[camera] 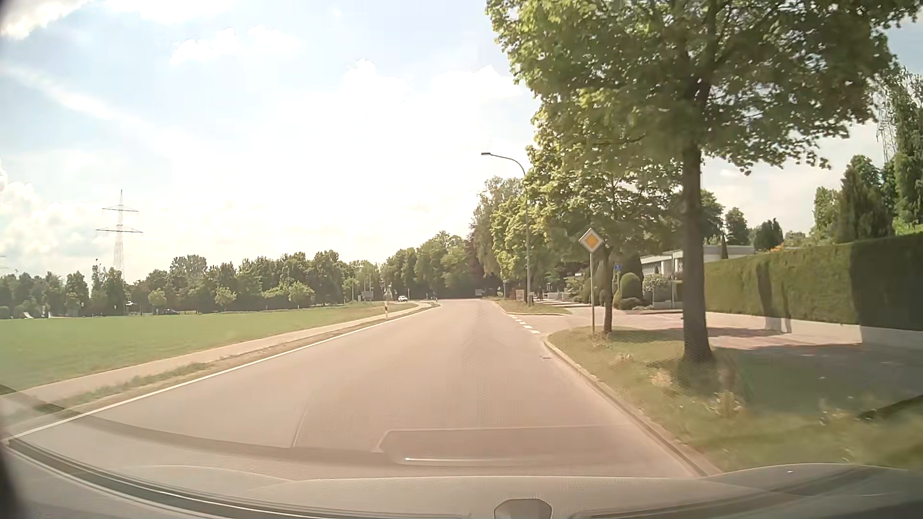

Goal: Follow the waypoints while adhering to traffic rules and regulations

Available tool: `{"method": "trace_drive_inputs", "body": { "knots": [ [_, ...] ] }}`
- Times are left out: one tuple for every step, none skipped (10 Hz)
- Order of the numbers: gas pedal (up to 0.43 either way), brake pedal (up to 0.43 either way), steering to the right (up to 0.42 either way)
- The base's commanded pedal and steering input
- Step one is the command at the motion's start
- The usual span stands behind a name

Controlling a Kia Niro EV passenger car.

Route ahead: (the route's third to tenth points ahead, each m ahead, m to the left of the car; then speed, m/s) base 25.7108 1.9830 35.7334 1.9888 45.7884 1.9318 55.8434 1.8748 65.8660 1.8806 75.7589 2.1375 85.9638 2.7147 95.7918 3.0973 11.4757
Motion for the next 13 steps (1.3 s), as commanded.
{"method": "trace_drive_inputs", "body": {
  "knots": [
    [0.130,0.000,-0.002],
    [0.130,0.000,-0.002],
    [0.130,0.000,-0.002],
    [0.130,0.000,-0.002],
    [0.138,0.000,-0.002],
    [0.138,0.000,-0.002],
    [0.138,0.000,-0.003],
    [0.138,0.000,-0.003],
    [0.138,0.000,-0.003],
    [0.138,0.000,-0.003],
    [0.138,0.000,-0.003],
    [0.138,0.000,-0.003],
    [0.138,0.000,-0.003]
  ]
}}
